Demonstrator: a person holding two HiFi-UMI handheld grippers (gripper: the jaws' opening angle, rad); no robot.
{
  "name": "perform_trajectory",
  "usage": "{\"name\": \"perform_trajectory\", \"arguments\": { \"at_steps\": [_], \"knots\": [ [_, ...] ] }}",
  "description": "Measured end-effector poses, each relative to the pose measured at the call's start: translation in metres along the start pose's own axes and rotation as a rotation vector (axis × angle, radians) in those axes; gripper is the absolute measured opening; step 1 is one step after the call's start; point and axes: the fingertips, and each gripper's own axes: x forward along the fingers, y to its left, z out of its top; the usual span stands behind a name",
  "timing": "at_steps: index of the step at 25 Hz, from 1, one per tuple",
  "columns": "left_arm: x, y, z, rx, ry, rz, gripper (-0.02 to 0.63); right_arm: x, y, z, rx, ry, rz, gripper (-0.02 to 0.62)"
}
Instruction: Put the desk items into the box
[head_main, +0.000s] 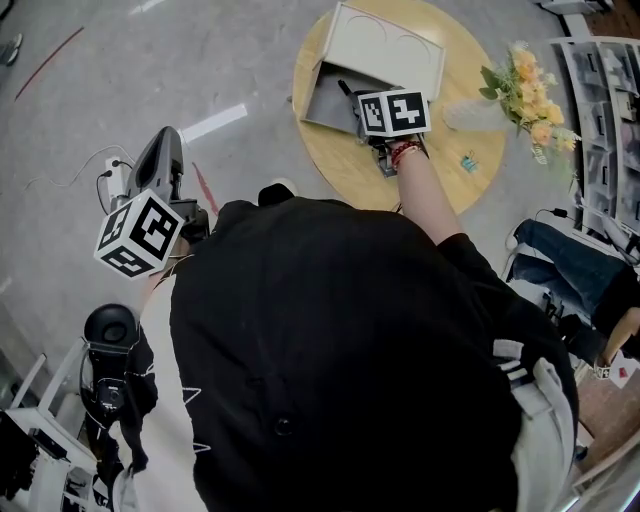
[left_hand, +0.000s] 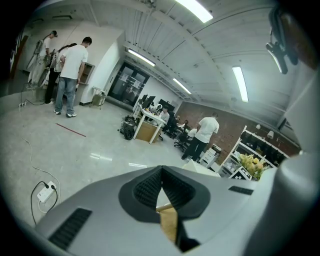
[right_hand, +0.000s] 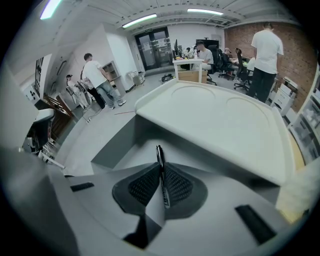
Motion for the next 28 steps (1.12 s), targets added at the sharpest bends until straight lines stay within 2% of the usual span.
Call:
{"name": "perform_trajectory", "arguments": {
  "at_steps": [28],
  "knots": [
    [-0.0081, 0.0078, 0.0035, 0.003, -0.01, 0.003, 0.011, -0.0004, -0.0016, -0.0044, 0.036, 0.02, -0.02, 0.038]
  ]
}}
